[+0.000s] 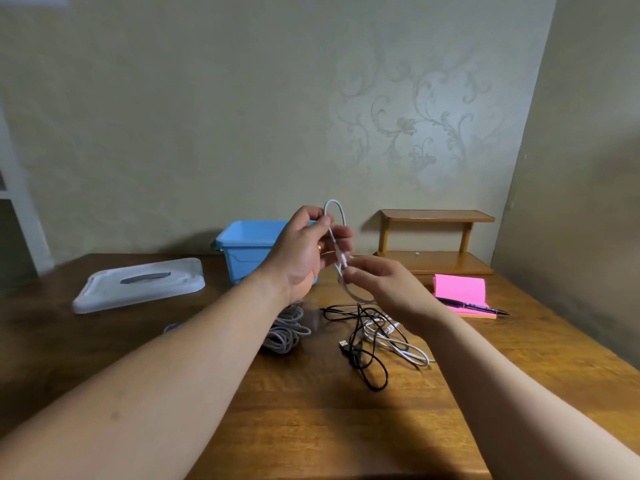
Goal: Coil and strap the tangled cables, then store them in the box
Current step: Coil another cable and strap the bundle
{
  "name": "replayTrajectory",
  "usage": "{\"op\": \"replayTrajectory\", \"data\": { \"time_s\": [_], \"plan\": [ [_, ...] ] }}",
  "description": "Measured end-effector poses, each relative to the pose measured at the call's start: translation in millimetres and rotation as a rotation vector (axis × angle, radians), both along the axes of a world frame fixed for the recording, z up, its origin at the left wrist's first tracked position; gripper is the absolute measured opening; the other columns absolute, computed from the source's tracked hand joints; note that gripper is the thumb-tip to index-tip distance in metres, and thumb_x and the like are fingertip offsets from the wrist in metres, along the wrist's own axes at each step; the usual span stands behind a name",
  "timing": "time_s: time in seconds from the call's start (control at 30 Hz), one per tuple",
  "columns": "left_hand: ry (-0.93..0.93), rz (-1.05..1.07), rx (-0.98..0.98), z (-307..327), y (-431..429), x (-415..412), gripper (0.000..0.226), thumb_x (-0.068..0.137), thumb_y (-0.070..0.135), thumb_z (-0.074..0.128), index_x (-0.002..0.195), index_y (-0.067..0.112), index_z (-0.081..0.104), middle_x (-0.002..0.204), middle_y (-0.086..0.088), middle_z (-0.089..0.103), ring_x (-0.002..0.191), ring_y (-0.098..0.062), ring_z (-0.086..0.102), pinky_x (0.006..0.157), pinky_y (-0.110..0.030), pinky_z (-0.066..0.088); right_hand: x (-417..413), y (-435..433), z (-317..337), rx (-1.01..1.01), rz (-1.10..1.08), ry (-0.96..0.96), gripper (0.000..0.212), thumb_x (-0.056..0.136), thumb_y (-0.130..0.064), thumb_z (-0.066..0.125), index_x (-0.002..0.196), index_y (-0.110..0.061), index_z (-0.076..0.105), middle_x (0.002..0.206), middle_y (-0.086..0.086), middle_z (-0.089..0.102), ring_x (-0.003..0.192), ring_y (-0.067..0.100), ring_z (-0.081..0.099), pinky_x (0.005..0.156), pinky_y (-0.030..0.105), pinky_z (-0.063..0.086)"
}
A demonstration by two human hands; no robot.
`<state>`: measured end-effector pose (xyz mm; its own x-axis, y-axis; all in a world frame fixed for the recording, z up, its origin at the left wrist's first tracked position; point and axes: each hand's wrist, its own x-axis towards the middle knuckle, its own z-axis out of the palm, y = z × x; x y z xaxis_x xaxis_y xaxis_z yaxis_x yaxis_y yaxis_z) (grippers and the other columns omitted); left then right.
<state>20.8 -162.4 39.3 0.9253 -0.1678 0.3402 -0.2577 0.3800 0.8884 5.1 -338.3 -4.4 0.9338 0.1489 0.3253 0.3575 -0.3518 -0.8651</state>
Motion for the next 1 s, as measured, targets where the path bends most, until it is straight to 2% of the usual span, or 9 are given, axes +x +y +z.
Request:
{"op": "replayTrajectory", "data": {
  "time_s": [0.07, 0.17, 0.37, 0.47, 0.6, 0.67, 0.73, 0.83, 1.0],
  "plan": [
    [0.032, -0.007, 0.023, 0.0, 8.0, -4.1, 0.014, 0.111, 0.008, 0.044, 0.099, 0.013, 0.049, 0.075, -0.011, 0.064, 0.051, -0.017, 0.046, 0.046, -0.025, 0.039, 1.9, 7.0, 0.9, 0.033, 0.032, 0.016, 0.021, 0.103, -0.026, 0.069, 0.122, -0.022, 0.076, 0.108, -0.006, 0.081, 0.103, 0.007, 0.074, 0.092, 0.026, 0.05],
    [0.072, -0.081, 0.096, -0.2, 20.3, -12.3, 0.02, 0.106, 0.012, 0.042, 0.087, 0.015, 0.049, 0.065, -0.005, 0.049, 0.047, -0.012, 0.022, 0.041, -0.021, 0.018, 5.9, 17.2, 2.1, 0.1, 0.093, 0.07, 0.028, 0.101, -0.023, 0.072, 0.129, -0.019, 0.072, 0.108, 0.004, 0.08, 0.094, 0.013, 0.073, 0.089, 0.033, 0.051],
    [0.064, -0.034, 0.107, -2.2, 39.4, -17.9, 0.016, 0.108, 0.007, 0.05, 0.092, 0.011, 0.052, 0.069, -0.007, 0.054, 0.05, -0.014, 0.033, 0.042, -0.023, 0.025, 2.5, 31.2, -2.2, 0.133, 0.193, 0.186, 0.032, 0.099, -0.024, 0.076, 0.127, -0.01, 0.068, 0.108, 0.012, 0.076, 0.089, 0.021, 0.072, 0.078, 0.031, 0.056],
    [0.051, 0.102, 0.155, -3.2, 43.8, -13.7, 0.008, 0.109, 0.007, 0.054, 0.102, 0.006, 0.057, 0.072, -0.007, 0.059, 0.053, -0.014, 0.044, 0.046, -0.023, 0.036, -8.1, 26.9, -8.1, -0.171, 0.199, 0.178, 0.036, 0.093, -0.024, 0.083, 0.124, -0.017, 0.067, 0.101, 0.008, 0.08, 0.085, 0.018, 0.075, 0.078, 0.03, 0.057],
    [0.021, 0.211, 0.383, -13.6, 40.1, -2.0, 0.014, 0.11, 0.014, 0.059, 0.103, 0.003, 0.066, 0.08, -0.008, 0.065, 0.061, -0.012, 0.055, 0.059, -0.028, 0.057, -18.3, 25.3, -13.8, -0.407, 0.124, 0.136, 0.021, 0.098, -0.014, 0.074, 0.118, -0.019, 0.071, 0.092, -0.003, 0.082, 0.082, 0.015, 0.077, 0.082, 0.036, 0.063],
    [-0.086, 0.252, 0.691, -20.6, 37.8, 3.9, 0.022, 0.109, 0.027, 0.062, 0.106, 0.007, 0.071, 0.089, -0.006, 0.064, 0.072, -0.015, 0.057, 0.073, -0.038, 0.055, -24.1, 24.3, -12.5, -0.449, 0.101, 0.099, 0.018, 0.104, -0.017, 0.066, 0.12, -0.021, 0.072, 0.092, -0.007, 0.082, 0.082, 0.014, 0.076, 0.084, 0.04, 0.063],
    [-0.193, 0.367, 0.99, -29.7, 34.8, 2.6, 0.036, 0.108, 0.041, 0.06, 0.129, 0.013, 0.068, 0.111, -0.001, 0.062, 0.096, -0.019, 0.059, 0.087, -0.037, 0.049, -28.4, 20.9, -9.9, -0.421, 0.093, 0.067, 0.02, 0.108, -0.02, 0.059, 0.124, -0.024, 0.071, 0.093, -0.006, 0.081, 0.083, 0.014, 0.075, 0.084, 0.041, 0.061],
    [-0.446, 0.715, 1.079, -45.9, 35.8, -15.4, 0.046, 0.102, 0.049, 0.062, 0.136, 0.019, 0.057, 0.131, -0.002, 0.054, 0.116, -0.025, 0.057, 0.099, -0.044, 0.05, -28.7, 12.7, -7.0, -0.323, 0.049, 0.034, 0.022, 0.111, -0.022, 0.055, 0.125, -0.024, 0.072, 0.091, -0.002, 0.079, 0.077, 0.012, 0.071, 0.077, 0.037, 0.06],
    [-0.584, 0.486, 1.353, -63.0, 31.3, -26.8, 0.04, 0.103, 0.035, 0.062, 0.142, 0.028, 0.057, 0.138, 0.006, 0.061, 0.128, -0.02, 0.054, 0.11, -0.044, 0.044, -25.2, 3.1, -3.4, -0.289, 0.043, 0.026, 0.023, 0.112, -0.023, 0.052, 0.117, -0.02, 0.074, 0.085, 0.0, 0.076, 0.073, 0.011, 0.064, 0.071, 0.033, 0.051]
  ]
}}
